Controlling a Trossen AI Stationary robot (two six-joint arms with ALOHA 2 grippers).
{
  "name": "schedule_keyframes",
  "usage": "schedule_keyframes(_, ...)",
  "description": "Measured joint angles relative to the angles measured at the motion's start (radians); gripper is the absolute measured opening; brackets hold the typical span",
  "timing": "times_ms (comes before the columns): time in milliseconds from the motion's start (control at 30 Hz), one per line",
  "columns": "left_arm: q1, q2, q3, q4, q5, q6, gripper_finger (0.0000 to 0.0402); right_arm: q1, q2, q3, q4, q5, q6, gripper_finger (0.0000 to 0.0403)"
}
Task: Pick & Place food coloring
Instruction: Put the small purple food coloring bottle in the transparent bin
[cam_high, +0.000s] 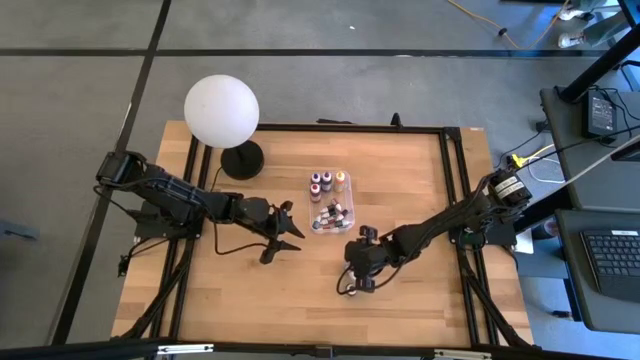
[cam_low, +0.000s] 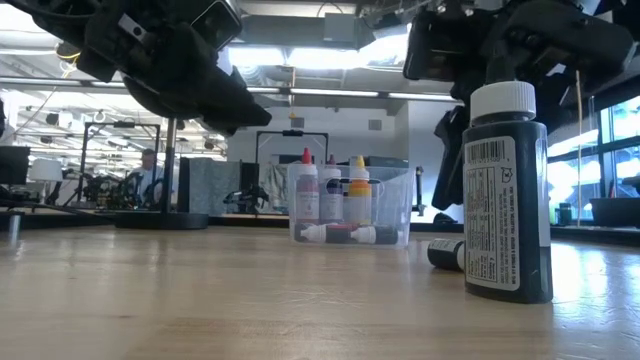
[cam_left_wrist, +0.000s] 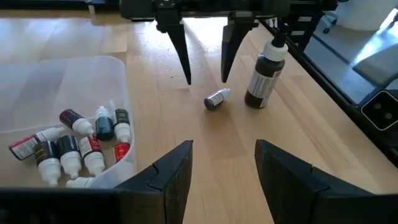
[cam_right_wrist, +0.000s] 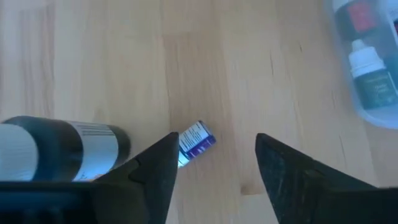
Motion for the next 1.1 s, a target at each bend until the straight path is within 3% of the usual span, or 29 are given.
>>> schedule_keyframes(833, 0.001, 0.000, 0.000, -0.025, -0.003, 0.001, 0.0171, 0.003, 0.082, 0.002, 0.064, -0.057, 0.074, 0.0222)
schedule_keyframes(1100, 0.001, 0.000, 0.000, -0.035, -0.075, 0.001, 0.0171, 0.003, 0.113, 0.005, 0.108, -0.088, 0.071, 0.0222)
